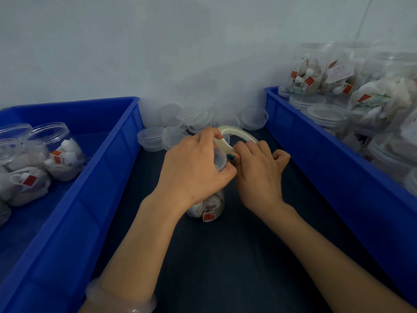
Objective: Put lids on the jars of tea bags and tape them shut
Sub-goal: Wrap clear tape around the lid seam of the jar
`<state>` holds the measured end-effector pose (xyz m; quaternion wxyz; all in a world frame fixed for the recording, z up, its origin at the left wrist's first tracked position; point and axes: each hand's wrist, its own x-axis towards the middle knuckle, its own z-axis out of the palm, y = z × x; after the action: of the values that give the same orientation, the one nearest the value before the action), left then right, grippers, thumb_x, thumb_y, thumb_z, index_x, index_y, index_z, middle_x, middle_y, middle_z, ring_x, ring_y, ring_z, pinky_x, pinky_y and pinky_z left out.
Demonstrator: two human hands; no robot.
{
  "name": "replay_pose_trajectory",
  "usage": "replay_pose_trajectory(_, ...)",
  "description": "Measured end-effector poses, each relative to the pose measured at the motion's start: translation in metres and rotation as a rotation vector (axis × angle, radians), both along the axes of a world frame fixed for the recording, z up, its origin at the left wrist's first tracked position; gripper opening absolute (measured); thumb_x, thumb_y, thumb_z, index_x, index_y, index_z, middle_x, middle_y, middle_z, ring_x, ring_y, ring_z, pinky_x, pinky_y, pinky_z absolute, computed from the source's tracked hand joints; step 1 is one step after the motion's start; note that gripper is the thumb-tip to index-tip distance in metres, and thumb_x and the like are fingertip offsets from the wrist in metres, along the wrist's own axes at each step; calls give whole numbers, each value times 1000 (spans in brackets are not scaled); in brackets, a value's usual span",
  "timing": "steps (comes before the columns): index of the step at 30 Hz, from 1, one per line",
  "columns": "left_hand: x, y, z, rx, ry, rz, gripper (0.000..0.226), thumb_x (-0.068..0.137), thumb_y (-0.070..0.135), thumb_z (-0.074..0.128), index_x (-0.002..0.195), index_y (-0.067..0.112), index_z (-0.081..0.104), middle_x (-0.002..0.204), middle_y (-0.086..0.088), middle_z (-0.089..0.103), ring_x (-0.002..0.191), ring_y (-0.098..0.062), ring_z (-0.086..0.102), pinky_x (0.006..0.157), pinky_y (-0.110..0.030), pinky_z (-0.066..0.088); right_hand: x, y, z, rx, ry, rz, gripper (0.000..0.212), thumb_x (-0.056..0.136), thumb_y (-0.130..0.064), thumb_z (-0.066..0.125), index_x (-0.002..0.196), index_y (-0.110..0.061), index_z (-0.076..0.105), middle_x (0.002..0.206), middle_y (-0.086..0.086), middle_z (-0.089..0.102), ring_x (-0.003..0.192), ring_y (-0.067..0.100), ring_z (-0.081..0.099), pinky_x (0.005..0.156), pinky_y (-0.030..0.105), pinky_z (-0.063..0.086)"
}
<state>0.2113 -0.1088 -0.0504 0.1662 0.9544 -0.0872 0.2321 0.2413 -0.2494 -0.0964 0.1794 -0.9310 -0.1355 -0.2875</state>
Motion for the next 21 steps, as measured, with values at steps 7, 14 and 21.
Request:
replay_pose_trajectory(7, 5, -1, 1, 4, 8, 39, 57, 78, 52, 55, 129, 26, 47, 119, 7, 64, 104, -14, 59, 72, -29, 40, 18, 10, -4, -5, -38, -45, 10, 89, -21, 43, 83, -30, 43, 80, -11, 43, 85, 12, 30, 74, 35, 13)
replay_pose_trajectory(14, -22, -5, 1, 0, 17, -7, 65, 66, 66, 44, 123, 36, 42, 108, 22, 53, 94, 0, 49, 71, -26, 35, 61, -17, 10, 97, 142, -253, 33, 103, -29, 29, 92, -27, 60, 88, -2, 58, 97, 24, 49, 81, 42, 24)
replay_pose_trajectory(21, -11, -6, 5, 42, 86, -2, 34, 71, 63, 45, 96, 42, 54, 98, 18, 52, 92, -2, 48, 64, -21, 36, 32, -2, -21, -205, 185, 119, 12, 99, -36, 43, 89, -34, 48, 92, -13, 47, 95, 11, 38, 74, 36, 13)
